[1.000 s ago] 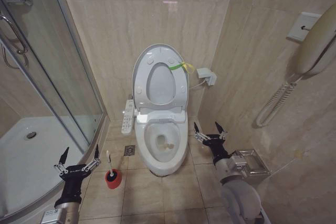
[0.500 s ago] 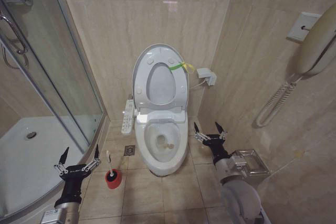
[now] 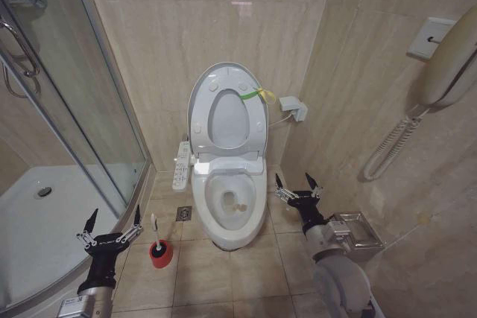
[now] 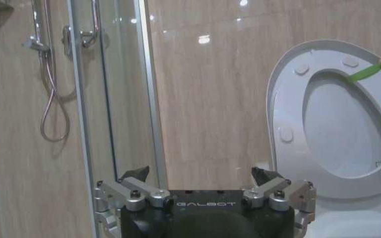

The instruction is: Open the toilet lid, clean the toilet bowl with a toilet brush, close the toilet lid, and flush.

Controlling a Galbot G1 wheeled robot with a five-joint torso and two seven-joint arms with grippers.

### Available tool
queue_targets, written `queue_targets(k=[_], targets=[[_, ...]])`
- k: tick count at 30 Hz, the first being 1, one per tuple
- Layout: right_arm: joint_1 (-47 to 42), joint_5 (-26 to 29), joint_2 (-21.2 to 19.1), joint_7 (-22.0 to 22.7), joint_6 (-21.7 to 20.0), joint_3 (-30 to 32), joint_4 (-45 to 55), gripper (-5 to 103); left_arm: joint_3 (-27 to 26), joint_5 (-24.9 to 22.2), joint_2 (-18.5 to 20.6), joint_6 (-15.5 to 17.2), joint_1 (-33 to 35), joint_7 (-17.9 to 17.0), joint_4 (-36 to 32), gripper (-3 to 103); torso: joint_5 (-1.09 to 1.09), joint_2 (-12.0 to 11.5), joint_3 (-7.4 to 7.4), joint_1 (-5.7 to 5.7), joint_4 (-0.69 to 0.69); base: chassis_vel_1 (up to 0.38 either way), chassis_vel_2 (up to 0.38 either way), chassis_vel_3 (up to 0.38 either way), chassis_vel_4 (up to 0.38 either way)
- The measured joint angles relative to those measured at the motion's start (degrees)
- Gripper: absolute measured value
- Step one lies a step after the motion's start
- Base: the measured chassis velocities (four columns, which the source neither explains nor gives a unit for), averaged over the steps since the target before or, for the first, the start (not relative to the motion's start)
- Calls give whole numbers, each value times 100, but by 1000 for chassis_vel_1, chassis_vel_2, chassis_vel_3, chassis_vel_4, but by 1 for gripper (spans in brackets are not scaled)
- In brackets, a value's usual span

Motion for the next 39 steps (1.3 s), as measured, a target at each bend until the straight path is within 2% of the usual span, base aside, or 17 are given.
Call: queue_targets(k=[4,6,8,9,11,12,15,16,19,20,23,28,30,33,34,36,39], targets=[[0,0,0,0,0,0,0,100,-37,-284,-41,706,-266,146,-262,100,0,0,0,0,-1,0,0,0,0],[0,0,0,0,0,0,0,100,-45,-344,-51,850,-319,176,-313,100,1,0,0,0,-1,0,0,0,0],[0,0,0,0,0,0,0,100,-66,-520,-77,1286,-477,270,-469,100,0,0,0,0,-1,0,0,0,0],[0,0,0,0,0,0,0,100,-66,-520,-77,1286,-477,270,-469,100,0,0,0,0,-1,0,0,0,0],[0,0,0,0,0,0,0,100,-88,-681,-101,1684,-623,353,-611,100,1,0,0,0,-1,0,0,0,0],[0,0,0,0,0,0,0,100,-88,-681,-101,1684,-623,353,-611,100,1,0,0,0,-1,0,0,0,0],[0,0,0,0,0,0,0,100,-124,-972,-144,2404,-888,502,-873,100,1,0,0,0,-1,0,0,0,0],[0,0,0,0,0,0,0,100,-124,-972,-144,2404,-888,502,-873,100,1,0,0,0,-1,0,0,0,0],[0,0,0,0,0,0,0,100,-151,-1190,-175,2941,-1087,614,-1066,100,1,0,0,0,-1,0,0,0,0],[0,0,0,0,0,0,0,100,-151,-1190,-175,2941,-1087,614,-1066,100,1,0,0,0,-1,0,0,0,0],[0,0,0,0,0,0,0,100,-181,-1437,-211,3551,-1313,743,-1286,100,1,0,0,0,-1,0,0,0,0],[0,0,-1,0,0,0,0,100,-188,-1477,-225,3655,-1343,772,-1353,100,1,0,0,0,-2,0,0,0,0],[0,0,0,0,0,0,0,100,-163,-1313,-269,3316,-1142,783,-1446,100,1,0,0,1,-2,0,0,0,0],[0,0,0,1,0,0,0,100,-107,-951,-353,2577,-732,795,-1610,100,1,0,0,0,-1,0,0,0,0],[0,0,0,1,0,0,0,100,-107,-951,-353,2577,-732,795,-1610,100,1,0,0,0,-1,0,0,0,0],[0,0,0,1,0,0,0,100,-84,-810,-385,2289,-572,800,-1674,100,1,0,-1,0,1,0,0,0,0],[0,0,0,1,0,0,0,100,-79,-769,-392,2207,-534,801,-1683,100,1,0,-1,0,-1,0,0,0,0]])
